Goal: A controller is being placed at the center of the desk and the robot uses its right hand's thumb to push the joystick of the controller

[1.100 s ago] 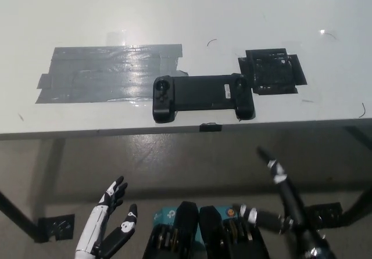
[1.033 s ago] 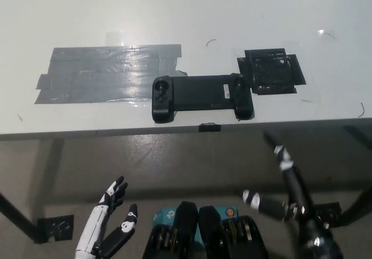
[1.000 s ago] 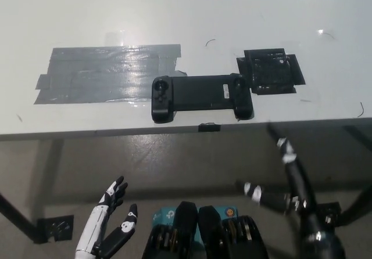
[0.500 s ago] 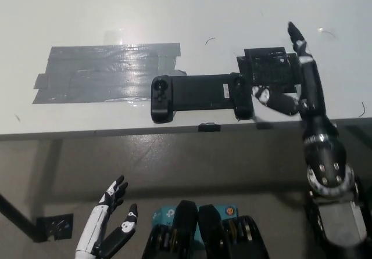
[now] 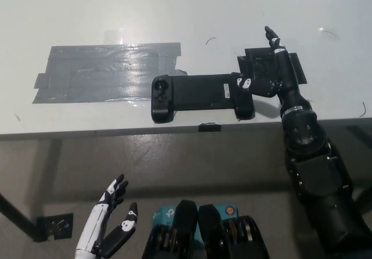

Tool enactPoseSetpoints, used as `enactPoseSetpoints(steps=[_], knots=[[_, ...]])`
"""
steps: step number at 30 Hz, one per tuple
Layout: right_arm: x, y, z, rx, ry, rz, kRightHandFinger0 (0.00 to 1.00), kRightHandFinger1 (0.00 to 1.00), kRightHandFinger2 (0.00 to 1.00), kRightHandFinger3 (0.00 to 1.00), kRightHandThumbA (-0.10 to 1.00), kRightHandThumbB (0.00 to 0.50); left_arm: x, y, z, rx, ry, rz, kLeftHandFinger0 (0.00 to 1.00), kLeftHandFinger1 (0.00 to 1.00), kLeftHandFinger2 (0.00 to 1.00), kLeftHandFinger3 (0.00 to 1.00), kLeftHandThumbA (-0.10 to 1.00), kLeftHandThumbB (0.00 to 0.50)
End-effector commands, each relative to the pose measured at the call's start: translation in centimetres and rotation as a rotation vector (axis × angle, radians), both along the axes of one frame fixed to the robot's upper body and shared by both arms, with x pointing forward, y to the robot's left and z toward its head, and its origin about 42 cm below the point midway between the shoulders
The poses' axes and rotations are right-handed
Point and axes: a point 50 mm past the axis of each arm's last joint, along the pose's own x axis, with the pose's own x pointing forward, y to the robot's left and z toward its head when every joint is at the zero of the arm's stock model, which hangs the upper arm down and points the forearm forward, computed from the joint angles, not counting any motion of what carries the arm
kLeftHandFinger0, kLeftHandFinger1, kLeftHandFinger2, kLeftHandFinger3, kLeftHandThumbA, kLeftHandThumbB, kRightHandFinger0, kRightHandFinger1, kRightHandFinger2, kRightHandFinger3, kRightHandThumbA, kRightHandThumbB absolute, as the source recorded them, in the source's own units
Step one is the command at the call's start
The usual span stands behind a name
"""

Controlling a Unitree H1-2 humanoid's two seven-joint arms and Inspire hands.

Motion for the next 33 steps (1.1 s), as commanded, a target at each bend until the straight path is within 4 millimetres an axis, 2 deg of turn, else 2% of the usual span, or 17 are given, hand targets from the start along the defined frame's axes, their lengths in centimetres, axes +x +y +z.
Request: enactPoseSetpoints(steps=[1, 7, 11, 12, 13, 14, 15, 16, 17, 18, 19, 25, 30, 32, 33], knots=[[2.0, 1.5, 3.6, 0.008, -0.064, -0.023, 1.00, 1.00, 1.00, 1.00, 1.00, 0.352, 0.3, -0.2, 1.4, -0.010, -0.064, -0.018, 1.00, 1.00, 1.00, 1.00, 0.45, 0.000], [2.3, 1.5, 2.8, -0.013, -0.027, -0.050, 1.00, 1.00, 1.00, 1.00, 1.00, 0.340, 0.6, -0.2, 1.7, -0.001, -0.080, -0.021, 1.00, 1.00, 1.00, 1.00, 0.42, 0.000], [2.3, 0.8, 2.1, -0.015, -0.027, -0.068, 1.00, 1.00, 1.00, 1.00, 1.00, 0.302, 0.7, -0.1, 1.6, 0.002, -0.081, -0.022, 1.00, 1.00, 1.00, 1.00, 0.45, 0.000], [2.3, 0.6, 1.9, -0.023, -0.027, -0.072, 1.00, 1.00, 1.00, 1.00, 1.00, 0.255, 0.7, -0.1, 1.6, 0.003, -0.080, -0.021, 1.00, 1.00, 1.00, 1.00, 0.45, 0.000], [2.4, 0.4, 1.8, -0.023, -0.025, -0.075, 1.00, 1.00, 1.00, 1.00, 1.00, 0.162, 0.7, -0.1, 1.6, -0.004, -0.067, -0.019, 1.00, 1.00, 1.00, 1.00, 0.46, 0.000], [2.4, 0.3, 1.8, -0.014, -0.026, -0.076, 1.00, 1.00, 1.00, 1.00, 0.96, 0.032, 0.7, -0.1, 1.6, -0.004, -0.073, -0.021, 1.00, 1.00, 1.00, 1.00, 0.45, 0.000], [2.4, 0.2, 1.8, 0.011, -0.032, -0.081, 1.00, 1.00, 1.00, 1.00, 0.71, 0.001, 0.7, -0.1, 1.7, -0.003, -0.083, -0.025, 1.00, 1.00, 1.00, 1.00, 0.44, 0.000], [2.4, 0.1, 1.7, 0.028, -0.039, -0.085, 1.00, 1.00, 1.00, 1.00, 0.53, 0.000, 0.7, -0.1, 1.7, -0.003, -0.082, -0.024, 1.00, 1.00, 1.00, 1.00, 0.44, 0.000], [2.4, 0.0, 1.7, 0.037, -0.051, -0.091, 1.00, 1.00, 1.00, 1.00, 0.17, 0.000, 0.8, -0.1, 1.6, 0.000, -0.078, -0.021, 1.00, 1.00, 1.00, 1.00, 0.44, 0.000], [2.4, -0.1, 1.7, 0.041, -0.053, -0.095, 1.00, 1.00, 1.00, 1.00, -0.02, 0.000, 0.8, -0.1, 1.6, 0.000, -0.074, -0.019, 1.00, 1.00, 1.00, 1.00, 0.44, 0.000], [2.4, -0.1, 1.7, 0.044, -0.061, -0.096, 1.00, 1.00, 1.00, 1.00, -0.10, 0.000, 0.8, -0.1, 1.7, -0.002, -0.078, -0.020, 1.00, 1.00, 1.00, 1.00, 0.44, 0.000], [2.2, -0.6, 1.7, 0.079, -0.108, -0.112, 1.00, 1.00, 1.00, 1.00, -0.10, 0.000, 0.9, -0.2, 1.8, -0.005, -0.081, -0.021, 1.00, 1.00, 1.00, 1.00, 0.45, 0.000], [2.2, -0.5, 2.7, 0.089, -0.149, -0.099, 1.00, 1.00, 1.00, 1.00, -0.07, 0.000, 1.1, -0.1, 2.0, 0.002, -0.080, -0.021, 1.00, 1.00, 1.00, 1.00, 0.47, 0.000], [2.1, -0.4, 3.2, 0.116, -0.165, -0.079, 1.00, 1.00, 1.00, 1.00, 0.19, 0.000, 1.1, -0.1, 2.0, -0.004, -0.083, -0.018, 1.00, 1.00, 1.00, 1.00, 0.45, 0.001], [1.8, -0.3, 3.8, 0.122, -0.197, -0.062, 1.00, 1.00, 1.00, 1.00, 0.45, 0.005, 1.2, -0.1, 2.0, -0.004, -0.081, -0.018, 1.00, 1.00, 1.00, 1.00, 0.44, 0.000]])
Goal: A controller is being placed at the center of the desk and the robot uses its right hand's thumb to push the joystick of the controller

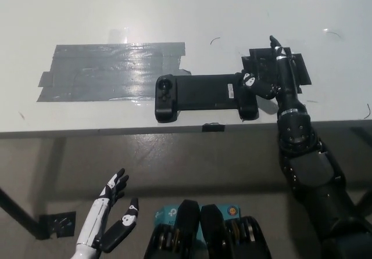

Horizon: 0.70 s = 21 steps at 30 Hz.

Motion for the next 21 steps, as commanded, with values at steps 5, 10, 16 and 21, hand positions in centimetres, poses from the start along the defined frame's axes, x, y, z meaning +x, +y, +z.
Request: enactPoseSetpoints(steps=[5, 10, 16, 21], knots=[[-0.5, 0.6, 8.0, 0.074, -0.296, 0.037, 1.00, 1.00, 1.00, 1.00, 1.00, 0.240, 0.5, -0.1, 1.5, 0.001, -0.056, -0.014, 1.00, 1.00, 1.00, 1.00, 0.42, 0.000], [-3.9, 1.1, 11.9, 0.017, -0.459, 0.101, 1.00, 1.00, 1.00, 1.00, 1.00, 0.319, 0.9, 0.0, 1.7, 0.019, -0.066, -0.021, 1.00, 1.00, 1.00, 1.00, 0.45, 0.000], [-9.7, 1.3, 12.4, 0.064, -0.576, 0.170, 1.00, 1.00, 1.00, 1.00, 1.00, 0.236, 1.4, 0.0, 2.1, 0.026, -0.081, -0.024, 1.00, 1.00, 1.00, 1.00, 0.45, 0.000], [-14.7, 0.6, 7.7, 0.019, -0.517, 0.211, 1.00, 1.00, 1.00, 1.00, 1.00, 0.219, 2.0, 0.2, 2.4, 0.029, -0.086, -0.022, 1.00, 1.00, 1.00, 1.00, 0.46, 0.000]])
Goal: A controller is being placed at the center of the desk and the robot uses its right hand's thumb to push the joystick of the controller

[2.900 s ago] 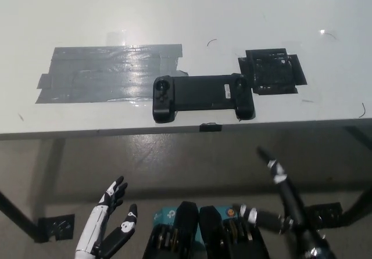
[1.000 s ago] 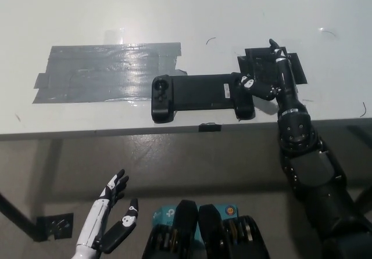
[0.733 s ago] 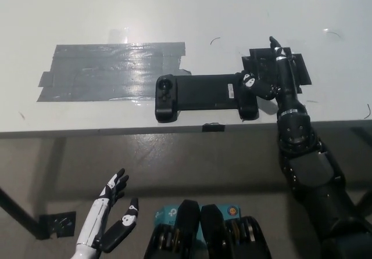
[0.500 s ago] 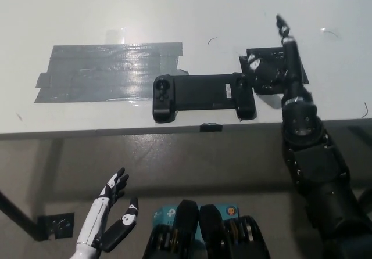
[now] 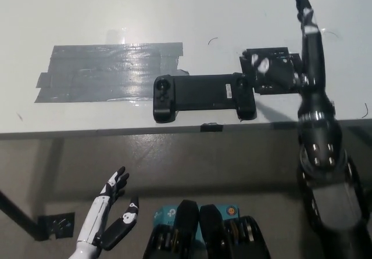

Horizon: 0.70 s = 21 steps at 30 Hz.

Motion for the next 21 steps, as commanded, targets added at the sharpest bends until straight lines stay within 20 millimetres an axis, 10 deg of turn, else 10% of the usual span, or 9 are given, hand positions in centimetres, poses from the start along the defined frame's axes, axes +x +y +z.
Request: enactPoseSetpoints(steps=[1, 12, 21], knots=[[-7.2, 0.7, -0.5, -0.083, -0.060, 0.106, 1.00, 1.00, 1.00, 1.00, 1.00, 0.234, 1.4, 0.3, 2.1, 0.027, -0.077, -0.018, 1.00, 1.00, 1.00, 1.00, 0.46, 0.000], [-11.8, -1.2, -11.1, -0.114, 0.218, 0.140, 1.00, 1.00, 1.00, 1.00, 1.00, 0.194, 0.9, 0.4, 1.4, 0.022, -0.062, -0.007, 1.00, 1.00, 1.00, 1.00, 0.47, 0.000], [-13.8, -1.9, -14.3, -0.140, 0.306, 0.200, 1.00, 1.00, 1.00, 1.00, 1.00, 0.187, 0.8, 0.5, 1.5, 0.011, -0.062, -0.001, 1.00, 1.00, 1.00, 1.00, 0.51, 0.001]])
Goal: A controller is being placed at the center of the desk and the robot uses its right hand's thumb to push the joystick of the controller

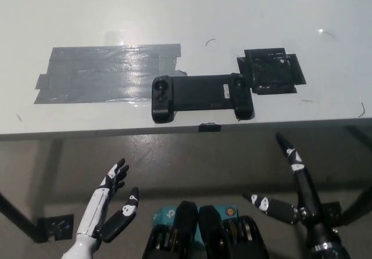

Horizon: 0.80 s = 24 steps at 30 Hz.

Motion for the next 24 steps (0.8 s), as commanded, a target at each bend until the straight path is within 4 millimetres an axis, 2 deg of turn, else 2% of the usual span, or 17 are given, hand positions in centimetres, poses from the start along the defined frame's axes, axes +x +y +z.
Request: enactPoseSetpoints(steps=[1, 11, 14, 15, 16, 17, 18, 21, 24], knots=[[-0.46, 0.11, 0.33, 0.009, -0.038, 0.080, 1.00, 1.00, 1.00, 1.00, 1.00, 0.181, 0.00, 0.26, 0.86, 0.002, -0.038, -0.001, 1.00, 1.00, 1.00, 1.00, 0.53, 0.003], [-0.23, 0.35, 0.05, -0.005, -0.003, 0.114, 1.00, 1.00, 1.00, 1.00, 0.98, 0.193, -0.07, 0.27, 0.70, 0.004, -0.039, -0.004, 1.00, 1.00, 1.00, 1.00, 0.58, 0.008], [-0.23, 0.37, -0.02, -0.005, 0.004, 0.125, 1.00, 1.00, 1.00, 1.00, 0.98, 0.201, -0.08, 0.27, 0.66, -0.002, -0.048, -0.007, 1.00, 1.00, 1.00, 1.00, 0.69, 0.000], [-0.24, 0.38, -0.03, -0.005, 0.007, 0.127, 1.00, 1.00, 1.00, 1.00, 0.99, 0.208, -0.10, 0.28, 0.59, -0.007, -0.056, -0.010, 1.00, 1.00, 1.00, 1.00, 0.83, 0.020], [-0.26, 0.41, -0.04, -0.006, 0.010, 0.128, 1.00, 1.00, 1.00, 1.00, 0.99, 0.209, -0.12, 0.30, 0.49, -0.006, -0.065, -0.014, 1.00, 1.00, 1.00, 1.00, 0.93, 0.025], [-0.23, 0.42, -0.09, 0.000, 0.016, 0.137, 1.00, 1.00, 1.00, 1.00, 0.99, 0.211, -0.18, 0.31, 0.34, -0.021, -0.076, -0.020, 1.00, 1.00, 1.00, 1.00, 1.00, 0.071], [-0.21, 0.40, -0.08, 0.001, 0.016, 0.139, 1.00, 1.00, 1.00, 1.00, 0.99, 0.212, -0.17, 0.29, 0.31, -0.025, -0.079, -0.022, 1.00, 1.00, 1.00, 1.00, 1.00, 0.075], [-0.15, 0.44, -0.02, -0.010, 0.022, 0.145, 1.00, 1.00, 1.00, 1.00, 1.00, 0.224, -0.27, 0.35, 0.11, -0.035, -0.079, -0.023, 1.00, 1.00, 1.00, 1.00, 1.00, 0.156], [-0.01, 0.43, 0.05, -0.004, 0.020, 0.148, 1.00, 1.00, 1.00, 1.00, 1.00, 0.231, -0.19, 0.36, 0.15, -0.038, -0.093, -0.026, 1.00, 1.00, 1.00, 1.00, 1.00, 0.183]])
